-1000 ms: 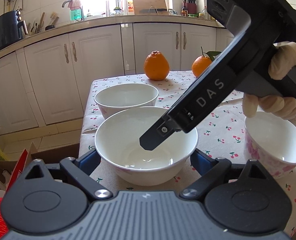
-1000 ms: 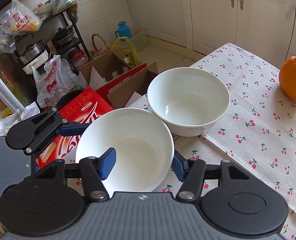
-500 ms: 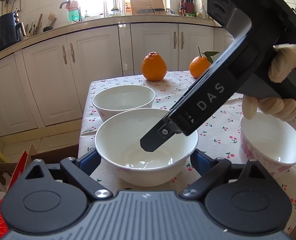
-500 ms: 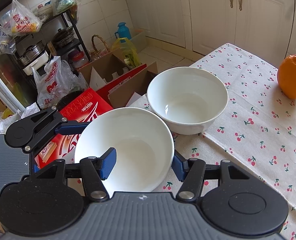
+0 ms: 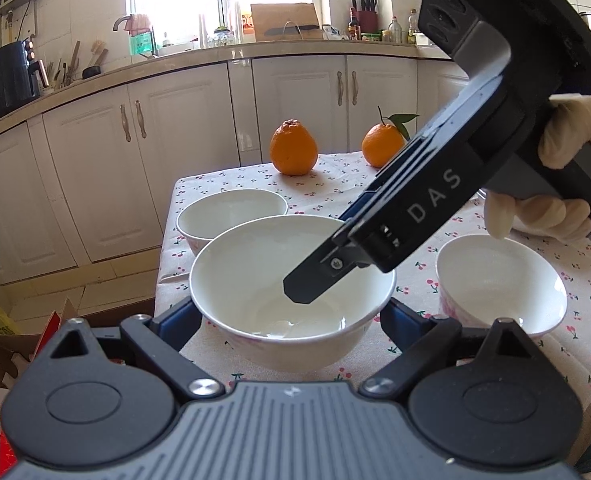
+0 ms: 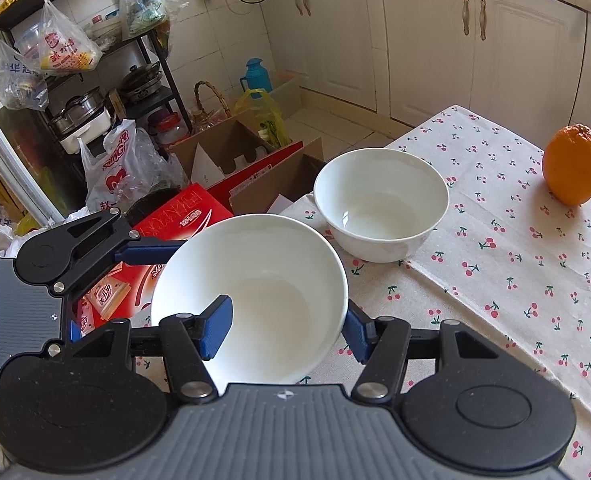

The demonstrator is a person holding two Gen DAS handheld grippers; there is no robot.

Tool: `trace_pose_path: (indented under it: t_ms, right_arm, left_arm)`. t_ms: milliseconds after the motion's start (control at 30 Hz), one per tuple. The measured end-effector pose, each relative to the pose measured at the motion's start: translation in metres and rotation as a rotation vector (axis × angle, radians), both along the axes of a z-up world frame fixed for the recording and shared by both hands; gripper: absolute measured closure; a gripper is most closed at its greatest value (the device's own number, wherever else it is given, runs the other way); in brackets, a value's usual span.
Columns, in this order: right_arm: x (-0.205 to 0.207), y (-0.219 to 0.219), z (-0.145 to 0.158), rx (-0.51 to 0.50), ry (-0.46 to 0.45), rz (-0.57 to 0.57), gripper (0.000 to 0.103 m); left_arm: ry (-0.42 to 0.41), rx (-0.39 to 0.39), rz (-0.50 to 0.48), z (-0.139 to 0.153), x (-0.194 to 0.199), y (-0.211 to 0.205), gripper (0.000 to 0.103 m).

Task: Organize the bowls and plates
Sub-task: 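Lift the plain white bowl with the right tool and carry it to the pink-decal bowl, then lower the white bowl into the pink-decal bowl and open the right tool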

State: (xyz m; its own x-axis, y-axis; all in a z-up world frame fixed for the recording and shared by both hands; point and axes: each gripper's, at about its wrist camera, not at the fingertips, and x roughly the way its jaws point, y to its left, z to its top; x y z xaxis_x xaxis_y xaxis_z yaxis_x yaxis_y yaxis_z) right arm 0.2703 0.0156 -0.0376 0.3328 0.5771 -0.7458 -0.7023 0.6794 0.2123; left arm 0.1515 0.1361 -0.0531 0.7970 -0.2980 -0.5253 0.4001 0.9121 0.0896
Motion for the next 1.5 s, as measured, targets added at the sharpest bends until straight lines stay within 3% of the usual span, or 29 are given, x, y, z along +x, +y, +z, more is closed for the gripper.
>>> trace_pose_path:
  t_ms: [533,867,1167,1500]
  right_arm:
    - [-0.047,-0.018,0.025,0.038,-0.053,0.049,0.038]
    - [-0.088,-0.053,0.039,0.032,-0.105,0.036,0.038]
    - [-0.107,-0.096,0.041,0.008,-0.122,-0.047,0.038]
    - [-0.102,-0.126,0.027,-0.021,-0.1,-0.122,0.038]
  left_arm:
    - [-0.012,0.032,0.005,0.027,-0.041,-0.018,0.008]
    - [-0.016,0.033,-0.055,0.04,-0.067,-0.048,0.008]
    - [-0.019,0.022,-0.144,0.038,-0.065,-0.085,0.008]
    - [0.036,-0.008,-0.196,0.021,-0.047,-0.109,0.008]
